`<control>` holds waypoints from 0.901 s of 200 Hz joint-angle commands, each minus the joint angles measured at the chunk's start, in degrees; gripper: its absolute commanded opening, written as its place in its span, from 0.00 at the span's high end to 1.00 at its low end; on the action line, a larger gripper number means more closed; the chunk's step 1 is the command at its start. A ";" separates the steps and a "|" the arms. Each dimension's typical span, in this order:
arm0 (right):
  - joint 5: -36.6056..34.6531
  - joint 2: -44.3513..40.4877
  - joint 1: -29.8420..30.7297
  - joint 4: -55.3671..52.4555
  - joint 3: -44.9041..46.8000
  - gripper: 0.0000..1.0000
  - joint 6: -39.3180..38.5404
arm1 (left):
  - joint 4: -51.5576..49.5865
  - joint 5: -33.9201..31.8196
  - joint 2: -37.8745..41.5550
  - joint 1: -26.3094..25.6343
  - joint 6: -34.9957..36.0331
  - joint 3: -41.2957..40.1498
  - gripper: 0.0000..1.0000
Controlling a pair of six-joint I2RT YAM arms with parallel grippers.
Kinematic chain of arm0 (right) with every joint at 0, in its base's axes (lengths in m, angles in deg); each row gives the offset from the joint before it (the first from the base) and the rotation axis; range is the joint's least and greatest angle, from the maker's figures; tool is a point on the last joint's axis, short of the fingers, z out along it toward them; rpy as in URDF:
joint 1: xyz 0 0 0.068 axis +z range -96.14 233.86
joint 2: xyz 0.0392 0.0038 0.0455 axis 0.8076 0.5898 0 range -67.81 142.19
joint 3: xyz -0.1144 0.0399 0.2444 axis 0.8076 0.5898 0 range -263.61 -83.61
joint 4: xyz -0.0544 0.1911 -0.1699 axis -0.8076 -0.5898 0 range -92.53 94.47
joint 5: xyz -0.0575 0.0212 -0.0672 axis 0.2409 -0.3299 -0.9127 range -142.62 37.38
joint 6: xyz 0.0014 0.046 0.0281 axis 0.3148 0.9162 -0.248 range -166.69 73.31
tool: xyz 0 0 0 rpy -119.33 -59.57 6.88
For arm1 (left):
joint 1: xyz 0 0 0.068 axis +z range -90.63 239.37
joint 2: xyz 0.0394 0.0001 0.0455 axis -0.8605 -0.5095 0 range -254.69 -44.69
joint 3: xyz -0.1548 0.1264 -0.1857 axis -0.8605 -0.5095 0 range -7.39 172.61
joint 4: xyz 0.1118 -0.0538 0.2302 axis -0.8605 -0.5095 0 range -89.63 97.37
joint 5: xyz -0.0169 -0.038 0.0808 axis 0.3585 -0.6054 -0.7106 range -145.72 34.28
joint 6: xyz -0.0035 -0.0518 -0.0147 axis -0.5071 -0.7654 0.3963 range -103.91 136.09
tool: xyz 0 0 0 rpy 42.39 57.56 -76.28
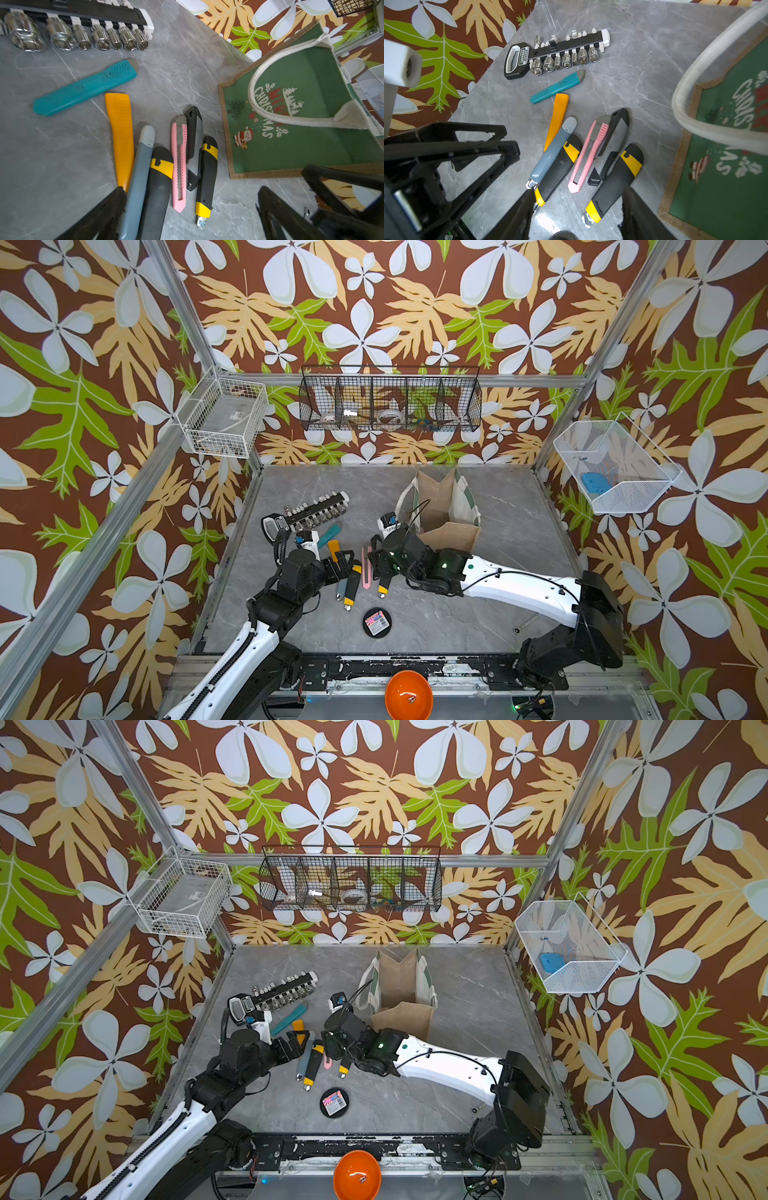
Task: Place the art knife into the pouch
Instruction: Pick up the utility knife at the center of the board.
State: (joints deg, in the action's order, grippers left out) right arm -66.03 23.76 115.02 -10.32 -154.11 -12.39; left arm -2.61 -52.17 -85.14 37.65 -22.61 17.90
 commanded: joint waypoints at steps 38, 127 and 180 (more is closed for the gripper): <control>-1.58 5.81 -0.40 -5.57 -2.42 0.21 4.15 | 4.13 3.44 -0.38 0.45 -1.65 -0.42 0.00; 3.60 10.09 -4.39 -3.03 1.28 0.28 8.08 | 4.36 2.89 1.77 0.45 -3.63 -2.01 0.00; 3.13 13.71 -5.03 -1.82 1.08 0.34 9.10 | 4.36 2.87 1.82 0.40 -4.02 -2.27 0.00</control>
State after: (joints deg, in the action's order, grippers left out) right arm -62.09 36.26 110.00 -12.74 -152.34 -4.45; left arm 0.37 -49.22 -83.43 37.94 -26.04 15.76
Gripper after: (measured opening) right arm 0.664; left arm 0.998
